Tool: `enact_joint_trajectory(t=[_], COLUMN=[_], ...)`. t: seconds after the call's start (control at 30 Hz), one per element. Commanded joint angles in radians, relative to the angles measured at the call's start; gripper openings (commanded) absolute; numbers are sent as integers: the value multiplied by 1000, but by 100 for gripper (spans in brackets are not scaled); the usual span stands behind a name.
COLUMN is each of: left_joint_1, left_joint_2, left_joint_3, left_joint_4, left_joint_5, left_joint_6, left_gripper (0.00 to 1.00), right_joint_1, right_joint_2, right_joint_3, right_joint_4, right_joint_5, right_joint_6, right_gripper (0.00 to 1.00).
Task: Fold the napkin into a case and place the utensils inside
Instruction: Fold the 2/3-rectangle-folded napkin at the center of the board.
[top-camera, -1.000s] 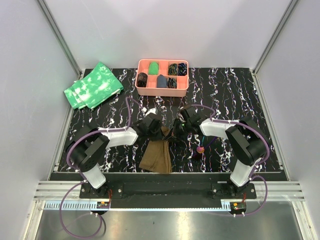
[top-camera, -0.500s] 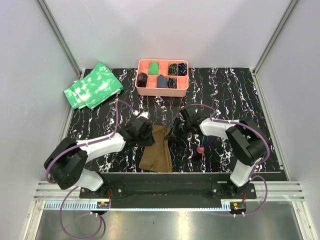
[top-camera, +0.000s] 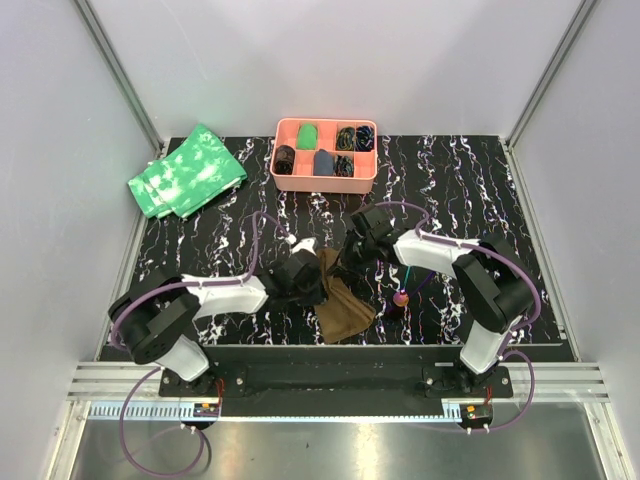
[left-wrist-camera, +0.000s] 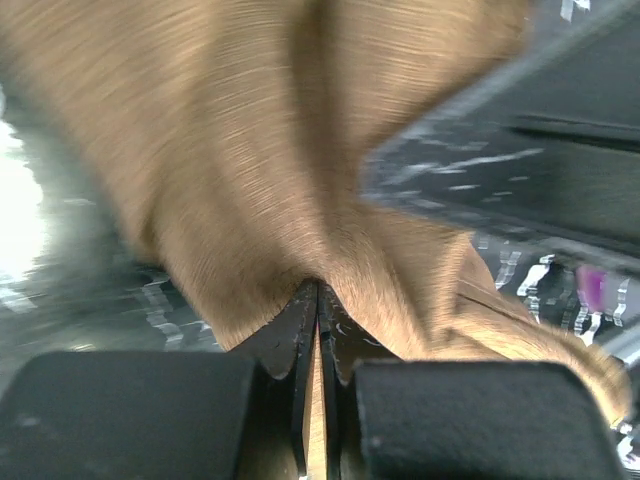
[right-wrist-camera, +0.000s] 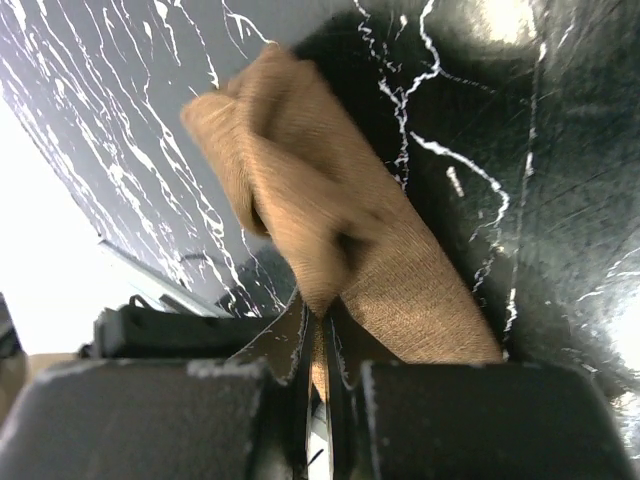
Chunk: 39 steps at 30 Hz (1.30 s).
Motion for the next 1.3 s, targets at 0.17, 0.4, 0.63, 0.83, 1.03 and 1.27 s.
enact_joint_trajectory(t=[0.17,0.4,0.63,0.83,1.03,1.27], left_joint_1=[-31,-25,-22,33,47,37], left_joint_2=[60,31,-121,-241,-120,-20], left_joint_3=[5,-6,-22,-61,-85,-39], left_joint_4=[60,51,-70,-169,-22,2], left_joint_5=[-13,-16,-16,-58,-16,-13], left_joint_6=[-33,-9,24,37,30,33], left_gripper=[6,6,9,11,7,6], right_joint_1=[61,90,116,121,136,175], right_joint_2=[57,79,54,7,-13,-21], right_joint_3=[81,58,-24,-62,-65,-45], right_joint_4=[-69,-25,84,90,90,66], right_joint_5=[132,200,275,323,337,358], right_joint_6=[92,125,240,263,299,328], right_gripper=[1,2,2,2,2,2])
